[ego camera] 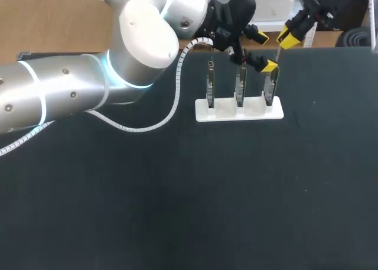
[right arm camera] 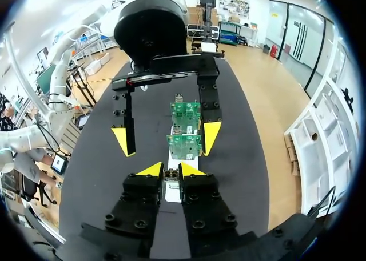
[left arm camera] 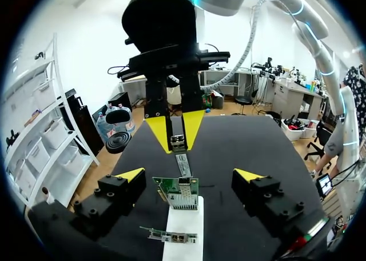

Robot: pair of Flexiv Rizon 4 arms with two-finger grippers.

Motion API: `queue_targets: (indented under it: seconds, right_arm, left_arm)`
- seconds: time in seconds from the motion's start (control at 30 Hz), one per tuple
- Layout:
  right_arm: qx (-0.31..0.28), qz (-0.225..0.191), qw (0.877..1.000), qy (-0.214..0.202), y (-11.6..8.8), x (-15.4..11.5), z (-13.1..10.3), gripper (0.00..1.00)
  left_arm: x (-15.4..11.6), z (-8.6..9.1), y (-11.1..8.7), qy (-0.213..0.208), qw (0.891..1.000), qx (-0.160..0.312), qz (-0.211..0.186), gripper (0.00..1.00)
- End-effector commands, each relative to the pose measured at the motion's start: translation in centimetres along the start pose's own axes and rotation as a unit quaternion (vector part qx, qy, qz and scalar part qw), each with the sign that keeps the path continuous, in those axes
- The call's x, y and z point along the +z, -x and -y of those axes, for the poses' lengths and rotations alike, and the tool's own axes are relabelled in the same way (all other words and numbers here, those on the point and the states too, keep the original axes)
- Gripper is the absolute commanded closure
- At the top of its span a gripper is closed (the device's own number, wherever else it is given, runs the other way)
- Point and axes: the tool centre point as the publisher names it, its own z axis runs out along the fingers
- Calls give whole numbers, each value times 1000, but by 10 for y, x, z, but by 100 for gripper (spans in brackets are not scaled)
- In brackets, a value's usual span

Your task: Pick up the optical module with the left hand, and insert it into the network port with the right hand.

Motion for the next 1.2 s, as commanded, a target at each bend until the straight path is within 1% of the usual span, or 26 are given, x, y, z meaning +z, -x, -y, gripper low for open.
queue_targets:
  seconds: [0.03, 0.3, 1.2]
  right_arm:
    - [0, -1, 1000, -3, 1, 1, -1, 100]
    - [2, -7, 1000, 0, 1, 2, 1, 100]
    - [12, -10, 1000, 1, -5, 7, 7, 100]
  left_arm:
    - [-1, 1, -1, 1, 1000, 1, 0, 0]
    - [-1, 1, -1, 1, 1000, 1, 0, 0]
    - [-1, 1, -1, 1, 1000, 1, 0, 0]
